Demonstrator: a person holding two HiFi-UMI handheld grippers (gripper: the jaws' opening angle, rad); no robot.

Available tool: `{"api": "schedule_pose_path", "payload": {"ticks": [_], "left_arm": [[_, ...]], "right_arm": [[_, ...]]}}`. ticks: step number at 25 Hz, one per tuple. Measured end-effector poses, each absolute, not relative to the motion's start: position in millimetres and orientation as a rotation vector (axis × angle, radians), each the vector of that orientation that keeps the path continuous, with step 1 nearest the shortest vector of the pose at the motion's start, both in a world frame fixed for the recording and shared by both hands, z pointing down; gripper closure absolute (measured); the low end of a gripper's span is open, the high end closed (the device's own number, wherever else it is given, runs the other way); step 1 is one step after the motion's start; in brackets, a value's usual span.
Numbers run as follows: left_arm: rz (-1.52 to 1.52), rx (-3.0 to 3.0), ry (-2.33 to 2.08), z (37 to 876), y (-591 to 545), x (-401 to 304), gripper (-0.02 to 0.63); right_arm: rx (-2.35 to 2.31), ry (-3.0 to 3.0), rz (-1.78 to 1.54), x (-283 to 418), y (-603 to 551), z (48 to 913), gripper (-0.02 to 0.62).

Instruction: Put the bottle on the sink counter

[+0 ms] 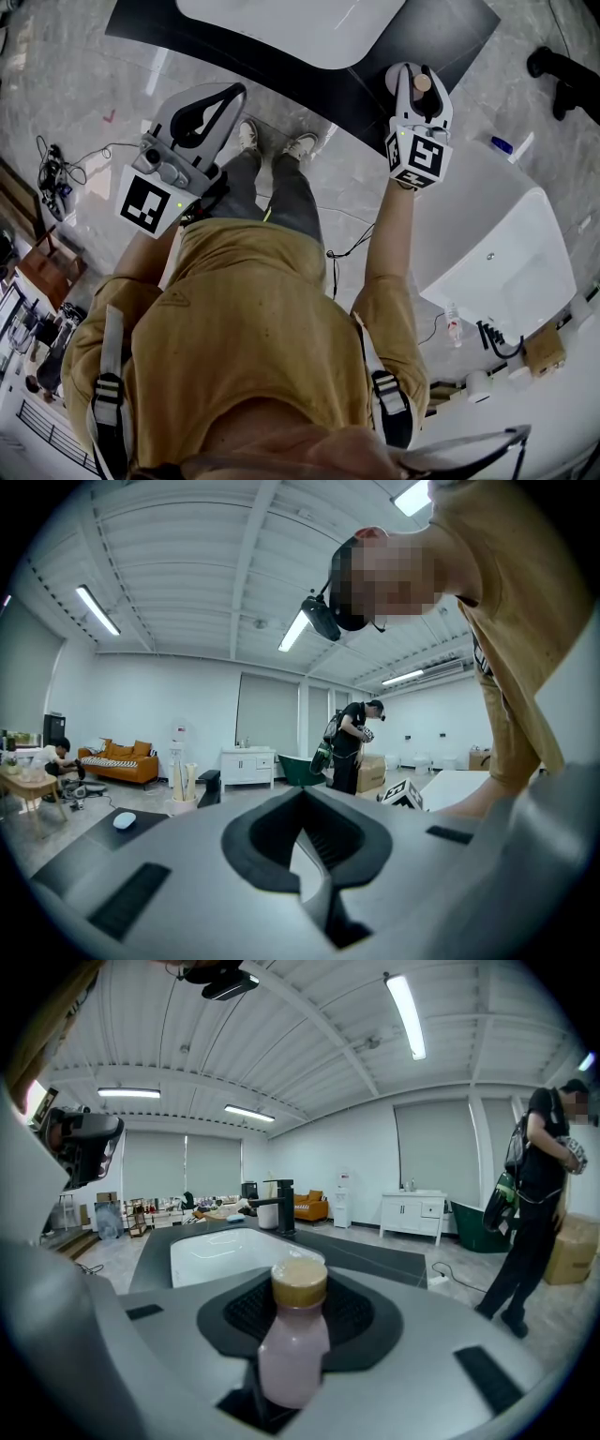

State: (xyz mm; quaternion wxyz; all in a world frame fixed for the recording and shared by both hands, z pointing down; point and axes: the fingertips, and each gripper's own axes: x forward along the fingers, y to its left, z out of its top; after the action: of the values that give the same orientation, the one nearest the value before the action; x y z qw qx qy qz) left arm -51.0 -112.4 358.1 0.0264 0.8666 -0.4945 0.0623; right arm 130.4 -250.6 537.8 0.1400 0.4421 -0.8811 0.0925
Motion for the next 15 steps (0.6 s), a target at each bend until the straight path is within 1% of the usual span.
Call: {"api": "schedule_pose_path", "payload": {"ticks": [15], "left_arm": [[0.206,2.666,-1.537,361.1,-111.0,-51.9,0.604]], "right_arm": [[1.281,-2.55,0.268,131.1,-254.8,540.7,0.476]]}}
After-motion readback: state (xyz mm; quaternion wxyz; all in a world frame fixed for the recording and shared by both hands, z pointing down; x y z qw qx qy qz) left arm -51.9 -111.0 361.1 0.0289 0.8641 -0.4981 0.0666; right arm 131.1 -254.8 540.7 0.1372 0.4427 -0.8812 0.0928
